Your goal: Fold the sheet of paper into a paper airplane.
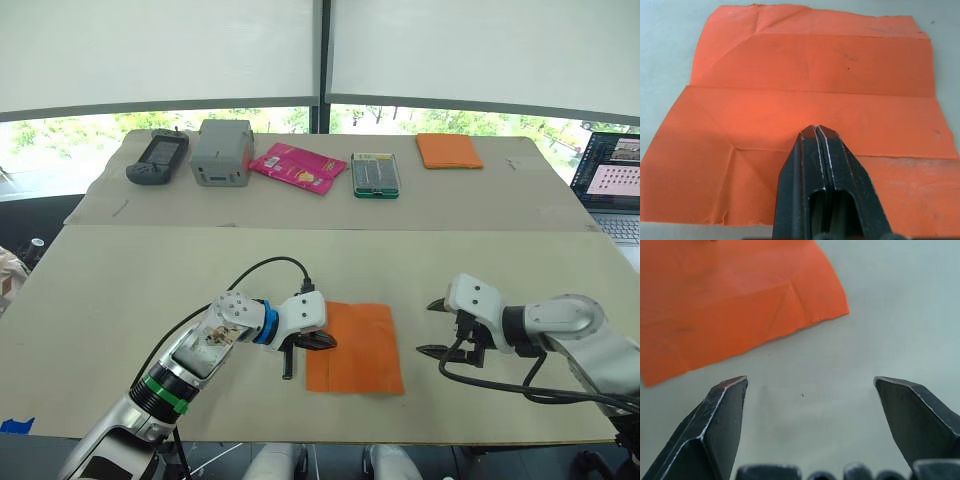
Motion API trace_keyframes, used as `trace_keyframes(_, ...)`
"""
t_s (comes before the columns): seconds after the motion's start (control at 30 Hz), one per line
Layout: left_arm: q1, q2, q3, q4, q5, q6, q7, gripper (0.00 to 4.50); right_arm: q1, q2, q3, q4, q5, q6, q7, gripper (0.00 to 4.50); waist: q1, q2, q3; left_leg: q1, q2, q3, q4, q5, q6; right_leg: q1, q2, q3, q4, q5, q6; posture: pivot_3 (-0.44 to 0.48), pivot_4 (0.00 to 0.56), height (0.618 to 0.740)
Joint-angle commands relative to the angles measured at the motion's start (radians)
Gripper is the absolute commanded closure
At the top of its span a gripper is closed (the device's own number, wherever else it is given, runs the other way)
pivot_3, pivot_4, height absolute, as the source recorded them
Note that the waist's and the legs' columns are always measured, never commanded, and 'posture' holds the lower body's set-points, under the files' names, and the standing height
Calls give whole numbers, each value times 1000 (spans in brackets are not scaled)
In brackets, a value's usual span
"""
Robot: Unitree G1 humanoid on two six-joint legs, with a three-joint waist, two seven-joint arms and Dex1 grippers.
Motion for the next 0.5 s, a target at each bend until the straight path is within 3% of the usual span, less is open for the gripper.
trace_keyframes(0.03, 38, -4, -15, 32, 23, 63, 27, 4500, -31, -5, -17, 6, -8, -22, 22, 45, 1, 2, -1, 0, 0, 0, 0, 0, 0, 0, 0, 0, 0, 0, 0, 0, 150, 740)
trace_keyframes(0.07, 40, -6, -15, 30, 23, 65, 28, 4500, -34, -8, -19, 8, -7, -20, 28, 45, 1, 2, -1, 0, 0, 0, 0, 0, 0, 0, 0, 0, 0, 0, 0, 0, 150, 740)
trace_keyframes(0.1, 42, -9, -15, 29, 23, 66, 29, 4500, -35, -11, -22, 9, -4, -15, 35, 580, 3, 2, -1, 0, 0, 0, 0, 0, 0, 0, 0, 0, 0, 0, 0, 0, 150, 740)
trace_keyframes(0.4, 39, -40, -17, 30, 21, 83, 37, 4500, -78, 6, 20, 74, -74, -119, 72, 3706, 9, 3, -2, 0, 0, 0, 0, 0, 0, 0, 0, 1, 0, 0, 0, 0, 150, 740)
trace_keyframes(0.5, 42, -42, -22, 21, 21, 89, 35, 4500, -108, 46, 68, 104, -108, -154, 75, 4454, 10, 3, -3, 0, 0, 1, 0, 1, -1, 0, 0, 1, 0, 0, 0, 0, 150, 740)
